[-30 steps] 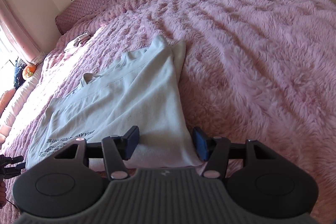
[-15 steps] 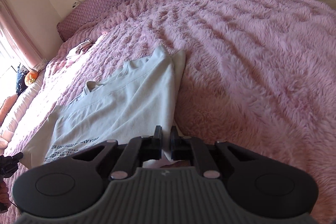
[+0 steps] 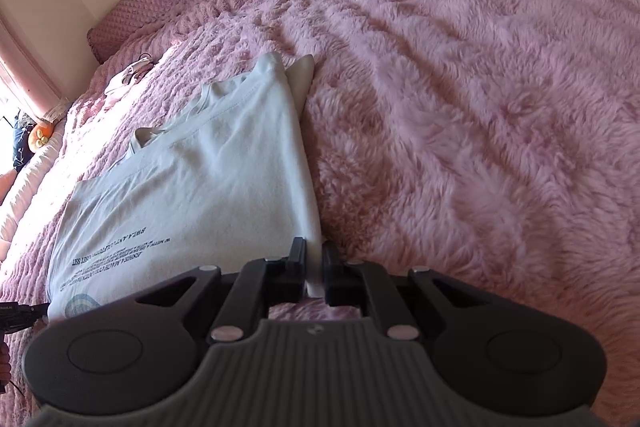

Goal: Fold small clothes
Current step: 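Grasp the folded edge of the sweatshirt with both grippers, then fold the held edge over onto the rest of the sweatshirt with both grippers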

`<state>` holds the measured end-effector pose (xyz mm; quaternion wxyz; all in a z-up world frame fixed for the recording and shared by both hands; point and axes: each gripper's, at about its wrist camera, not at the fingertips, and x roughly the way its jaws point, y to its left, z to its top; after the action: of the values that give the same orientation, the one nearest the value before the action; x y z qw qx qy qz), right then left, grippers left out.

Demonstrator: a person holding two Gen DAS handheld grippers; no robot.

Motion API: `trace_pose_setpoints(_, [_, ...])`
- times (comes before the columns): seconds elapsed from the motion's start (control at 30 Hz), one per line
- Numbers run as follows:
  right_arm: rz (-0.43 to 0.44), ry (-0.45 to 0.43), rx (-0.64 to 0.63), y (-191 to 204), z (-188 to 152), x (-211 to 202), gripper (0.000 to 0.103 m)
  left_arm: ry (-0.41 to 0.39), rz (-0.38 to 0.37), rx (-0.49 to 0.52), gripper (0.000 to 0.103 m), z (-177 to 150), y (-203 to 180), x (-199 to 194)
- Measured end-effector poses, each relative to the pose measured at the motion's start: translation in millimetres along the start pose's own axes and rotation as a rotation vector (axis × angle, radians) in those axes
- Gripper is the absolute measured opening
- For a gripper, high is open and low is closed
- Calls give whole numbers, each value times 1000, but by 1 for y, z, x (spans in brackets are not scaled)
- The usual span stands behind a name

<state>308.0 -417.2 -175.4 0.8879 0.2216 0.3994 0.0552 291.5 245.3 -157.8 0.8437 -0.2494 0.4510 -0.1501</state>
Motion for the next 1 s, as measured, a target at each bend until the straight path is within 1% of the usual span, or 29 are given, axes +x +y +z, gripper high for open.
trace_pose_setpoints(0.03, [-1, -4, -5, 1, 1, -2, 7, -9, -3, -7, 8, 3, -2, -7])
trace_pose_setpoints(0.07, [-4, -12, -17, 3, 5, -7, 10, -22, 7, -5, 8, 4, -5, -13])
trace_pose_setpoints(0.13, [-29, -52, -57, 11, 10, -17, 13, -45, 11, 16, 8, 8, -14, -24])
trace_pose_setpoints(0.17, [-48, -90, -99, 20, 13, -25, 14, -56, -9, 24, 8, 10, -19, -28])
trace_pose_setpoints(0.2, [-43, -111, -131, 28, 15, -30, 16, -64, -38, 36, 8, 12, -27, -31])
trace_pose_setpoints(0.23, [-20, -131, -163, 37, 16, -34, 18, -69, -60, 55, 8, 14, -37, -31])
trace_pose_setpoints(0.3, [45, -143, -227, 59, 17, -37, 23, -63, -85, 121, 8, 16, -62, -24])
trace_pose_setpoints(0.33, [71, -139, -254, 70, 17, -36, 23, -55, -106, 142, 8, 16, -74, -17])
trace_pose_setpoints(0.37, [99, -129, -285, 84, 15, -32, 23, -41, -146, 153, 8, 16, -84, -10])
trace_pose_setpoints(0.4, [120, -118, -309, 95, 12, -28, 23, -34, -184, 153, 8, 16, -92, -1])
trace_pose_setpoints(0.43, [144, -106, -335, 108, 9, -21, 23, -23, -206, 152, 8, 15, -100, 8])
trace_pose_setpoints(0.53, [166, -58, -387, 130, -4, 0, 22, 20, -230, 170, 8, 11, -116, 36])
trace_pose_setpoints(0.6, [147, -14, -398, 133, -12, 13, 22, 52, -224, 171, 8, 6, -119, 51])
trace_pose_setpoints(0.67, [135, 15, -391, 128, -21, 20, 20, 78, -198, 179, 8, 0, -117, 59])
trace_pose_setpoints(0.73, [122, 50, -364, 117, -30, 25, 16, 104, -122, 210, 10, -8, -108, 69])
trace_pose_setpoints(0.77, [127, 70, -345, 110, -35, 29, 15, 120, -106, 210, 9, -10, -102, 74])
trace_pose_setpoints(0.9, [157, 75, -305, 98, -40, 33, 14, 128, -149, 128, 9, -10, -82, 76])
trace_pose_setpoints(0.97, [156, 85, -294, 101, -33, 33, 14, 127, -158, 125, 9, -5, -86, 70])
trace_pose_setpoints(1.0, [160, 79, -302, 105, -29, 31, 16, 121, -167, 140, 10, -1, -91, 67])
